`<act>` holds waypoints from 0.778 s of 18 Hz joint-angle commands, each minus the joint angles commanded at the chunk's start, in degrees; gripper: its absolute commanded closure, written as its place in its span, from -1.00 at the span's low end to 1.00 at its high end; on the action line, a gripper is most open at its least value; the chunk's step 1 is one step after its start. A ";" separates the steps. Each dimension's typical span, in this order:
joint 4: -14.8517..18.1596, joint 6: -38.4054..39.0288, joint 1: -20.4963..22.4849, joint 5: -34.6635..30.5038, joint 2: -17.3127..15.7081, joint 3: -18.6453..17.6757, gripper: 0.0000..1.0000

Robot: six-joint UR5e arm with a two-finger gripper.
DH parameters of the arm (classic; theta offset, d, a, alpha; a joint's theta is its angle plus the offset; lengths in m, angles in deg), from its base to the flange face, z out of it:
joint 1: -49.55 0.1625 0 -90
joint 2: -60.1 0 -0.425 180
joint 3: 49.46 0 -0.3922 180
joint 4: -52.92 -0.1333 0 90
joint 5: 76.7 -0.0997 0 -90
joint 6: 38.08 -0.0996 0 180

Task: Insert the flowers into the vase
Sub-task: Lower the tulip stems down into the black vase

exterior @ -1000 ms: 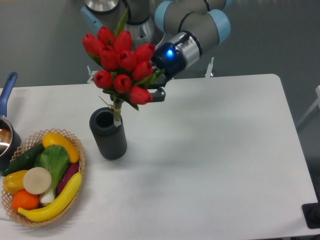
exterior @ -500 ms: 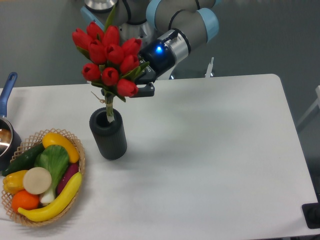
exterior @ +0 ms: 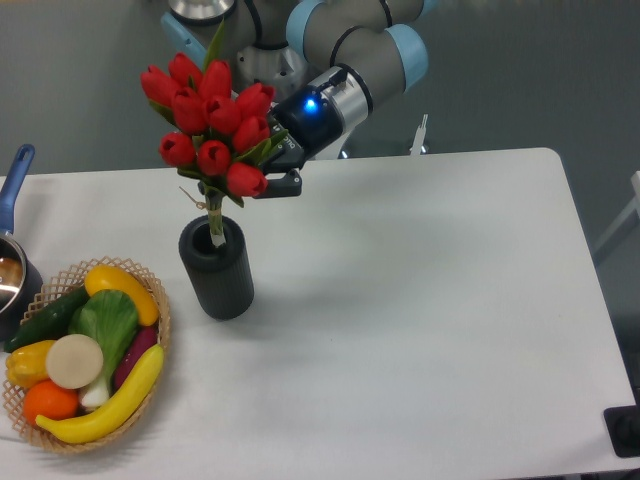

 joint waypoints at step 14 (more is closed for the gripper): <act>-0.18 -9.14 -0.53 -0.53 2.99 -4.66 0.69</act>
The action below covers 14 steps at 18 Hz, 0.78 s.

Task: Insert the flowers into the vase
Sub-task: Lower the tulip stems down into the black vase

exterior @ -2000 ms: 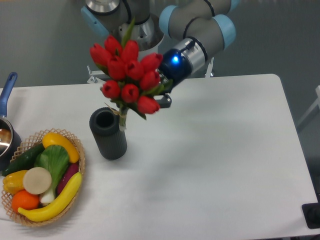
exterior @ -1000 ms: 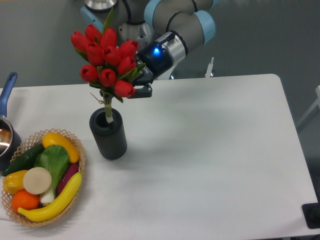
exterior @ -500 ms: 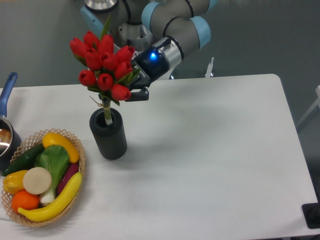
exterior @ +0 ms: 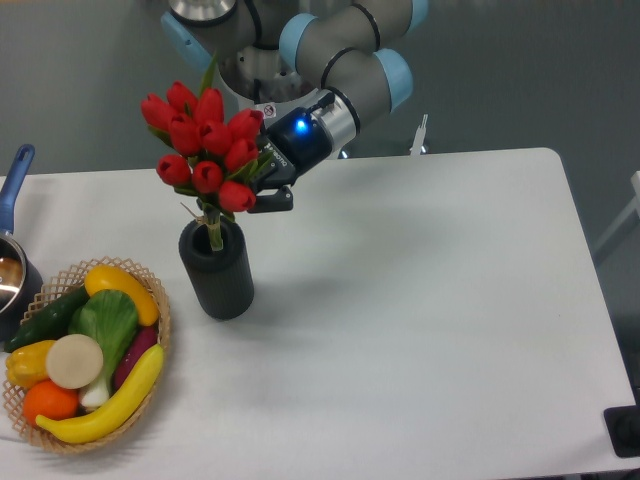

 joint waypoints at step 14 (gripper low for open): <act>-0.09 -5.46 -0.27 -3.69 2.90 -2.73 0.62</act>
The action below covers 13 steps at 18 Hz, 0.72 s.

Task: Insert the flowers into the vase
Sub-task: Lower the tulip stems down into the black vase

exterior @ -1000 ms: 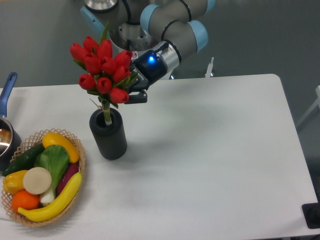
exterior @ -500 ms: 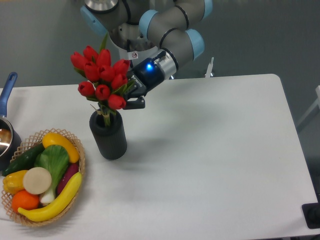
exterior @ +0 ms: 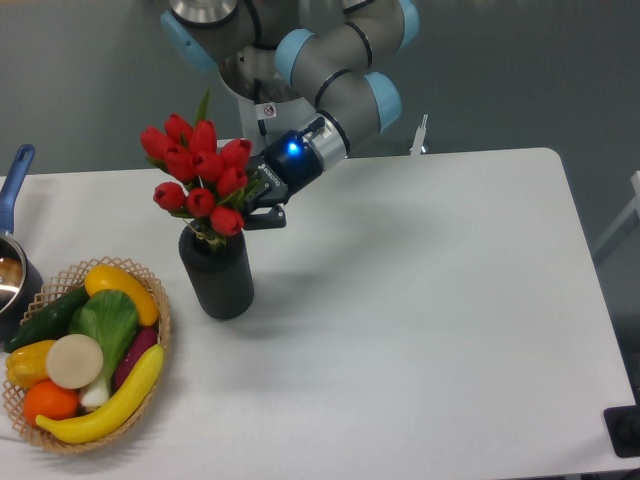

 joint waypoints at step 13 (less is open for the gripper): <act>0.09 -4.57 -0.09 -0.09 1.67 -1.41 0.38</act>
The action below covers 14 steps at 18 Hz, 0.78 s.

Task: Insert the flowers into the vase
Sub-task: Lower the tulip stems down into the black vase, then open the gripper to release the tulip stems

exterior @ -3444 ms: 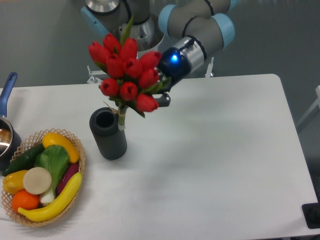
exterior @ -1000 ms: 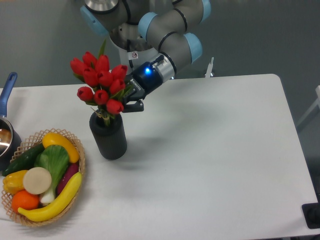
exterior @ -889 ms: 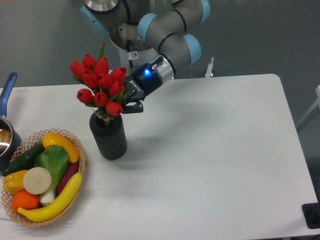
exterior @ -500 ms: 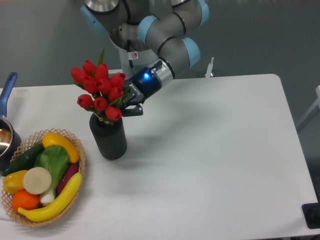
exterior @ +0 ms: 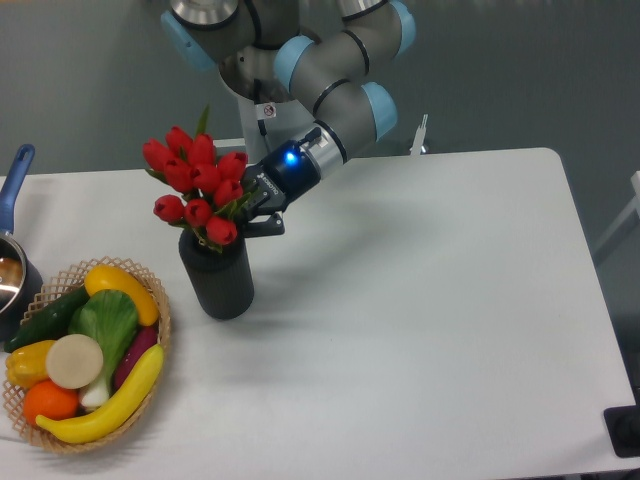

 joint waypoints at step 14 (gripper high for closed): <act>0.09 -0.09 0.09 0.09 -0.09 -0.53 -0.35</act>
